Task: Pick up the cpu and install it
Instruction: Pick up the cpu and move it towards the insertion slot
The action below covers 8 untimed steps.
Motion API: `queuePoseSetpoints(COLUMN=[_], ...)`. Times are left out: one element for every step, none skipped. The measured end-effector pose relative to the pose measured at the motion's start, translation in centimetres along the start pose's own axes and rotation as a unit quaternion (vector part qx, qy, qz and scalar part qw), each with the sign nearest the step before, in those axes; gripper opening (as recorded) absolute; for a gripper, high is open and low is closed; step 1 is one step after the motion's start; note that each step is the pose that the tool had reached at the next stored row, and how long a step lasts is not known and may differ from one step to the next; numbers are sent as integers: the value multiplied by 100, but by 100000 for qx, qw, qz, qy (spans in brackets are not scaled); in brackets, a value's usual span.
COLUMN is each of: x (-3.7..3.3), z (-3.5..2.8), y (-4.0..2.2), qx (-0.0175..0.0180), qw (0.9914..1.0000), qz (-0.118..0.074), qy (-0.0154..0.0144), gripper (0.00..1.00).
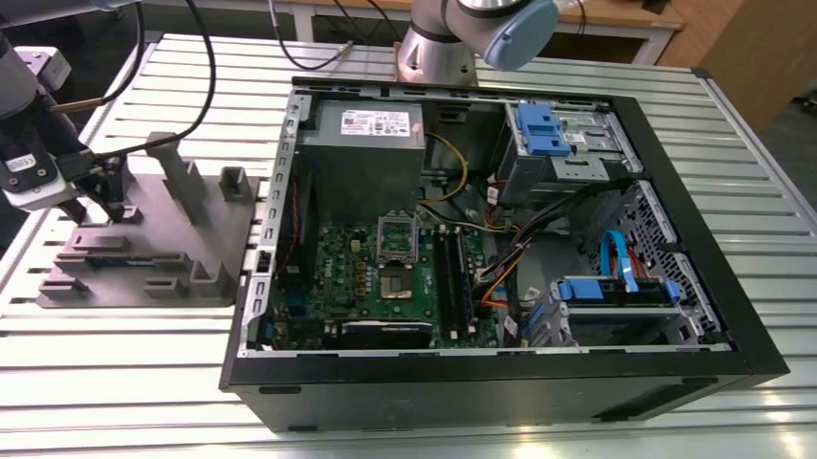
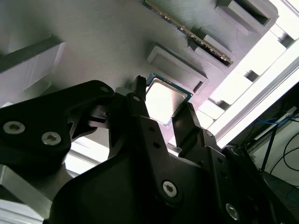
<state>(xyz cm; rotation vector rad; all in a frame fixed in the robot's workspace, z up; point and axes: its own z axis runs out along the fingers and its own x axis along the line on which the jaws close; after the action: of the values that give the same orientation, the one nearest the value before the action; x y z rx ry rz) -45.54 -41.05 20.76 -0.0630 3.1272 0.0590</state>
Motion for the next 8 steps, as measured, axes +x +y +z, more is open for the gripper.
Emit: queuePoseSetpoints(x=[0, 0, 0, 0, 0, 0, -1, -1], z=[-3, -8, -13, -18, -22, -27, -31, -34], y=[0, 0, 0, 1, 1, 1, 1, 1], qx=[-1, 1, 1, 1, 0, -1, 0, -3], qw=[100000, 100000, 100000, 100000, 100000, 100000, 100000, 100000], qz=[0, -2, -1, 1, -2, -1, 0, 0], qy=[0, 6, 5, 4, 2, 1, -1, -6], gripper=[47, 47, 47, 47, 47, 47, 47, 47])
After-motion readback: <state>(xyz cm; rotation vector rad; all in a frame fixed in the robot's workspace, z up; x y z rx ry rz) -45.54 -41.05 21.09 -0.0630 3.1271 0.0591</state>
